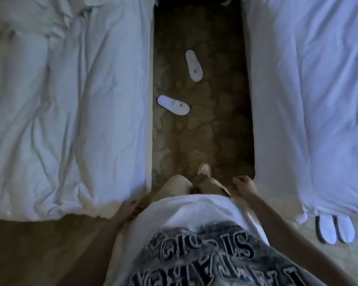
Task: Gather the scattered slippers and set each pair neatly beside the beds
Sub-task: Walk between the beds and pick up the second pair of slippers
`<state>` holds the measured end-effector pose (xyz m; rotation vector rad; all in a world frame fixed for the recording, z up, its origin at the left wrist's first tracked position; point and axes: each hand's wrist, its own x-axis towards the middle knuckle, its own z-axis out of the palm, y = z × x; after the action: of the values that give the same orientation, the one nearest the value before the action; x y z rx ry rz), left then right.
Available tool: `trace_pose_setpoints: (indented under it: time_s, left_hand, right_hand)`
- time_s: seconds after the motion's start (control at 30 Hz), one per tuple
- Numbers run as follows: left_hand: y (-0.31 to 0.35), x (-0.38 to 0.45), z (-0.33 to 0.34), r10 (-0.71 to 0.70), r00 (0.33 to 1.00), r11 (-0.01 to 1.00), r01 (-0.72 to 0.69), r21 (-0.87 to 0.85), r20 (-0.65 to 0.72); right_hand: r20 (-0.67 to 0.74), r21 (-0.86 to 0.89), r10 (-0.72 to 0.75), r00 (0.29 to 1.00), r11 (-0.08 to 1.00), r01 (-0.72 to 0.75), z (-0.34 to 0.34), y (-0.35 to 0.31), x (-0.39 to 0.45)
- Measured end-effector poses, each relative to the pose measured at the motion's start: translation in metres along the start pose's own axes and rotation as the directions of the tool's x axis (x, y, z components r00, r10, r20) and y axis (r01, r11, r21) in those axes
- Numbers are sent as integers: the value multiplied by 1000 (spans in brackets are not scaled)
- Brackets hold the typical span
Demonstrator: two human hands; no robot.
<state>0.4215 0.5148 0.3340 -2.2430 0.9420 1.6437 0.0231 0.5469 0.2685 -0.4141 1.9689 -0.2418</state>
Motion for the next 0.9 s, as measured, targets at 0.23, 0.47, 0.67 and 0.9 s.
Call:
trace_pose_setpoints:
  time_s: [0.23, 0.47, 0.67, 0.9]
  left_hand:
    - [85, 35, -30, -18, 999, 999, 17, -36, -28]
    - [221, 104, -94, 18, 991, 996, -30, 85, 132]
    - [413, 189, -172, 18, 989, 997, -29, 75, 144]
    - [613, 231, -213, 283, 954, 912, -300, 279, 98]
  right_hand:
    - [54, 28, -182, 982, 983, 181, -32, -189, 57]
    - [15, -16, 15, 1000, 1000, -15, -53, -235, 107]
    - [-131, 68, 173, 976, 984, -166, -59, -250, 125]
    - [-120, 326, 324, 938, 906, -271, -41, -288, 142]
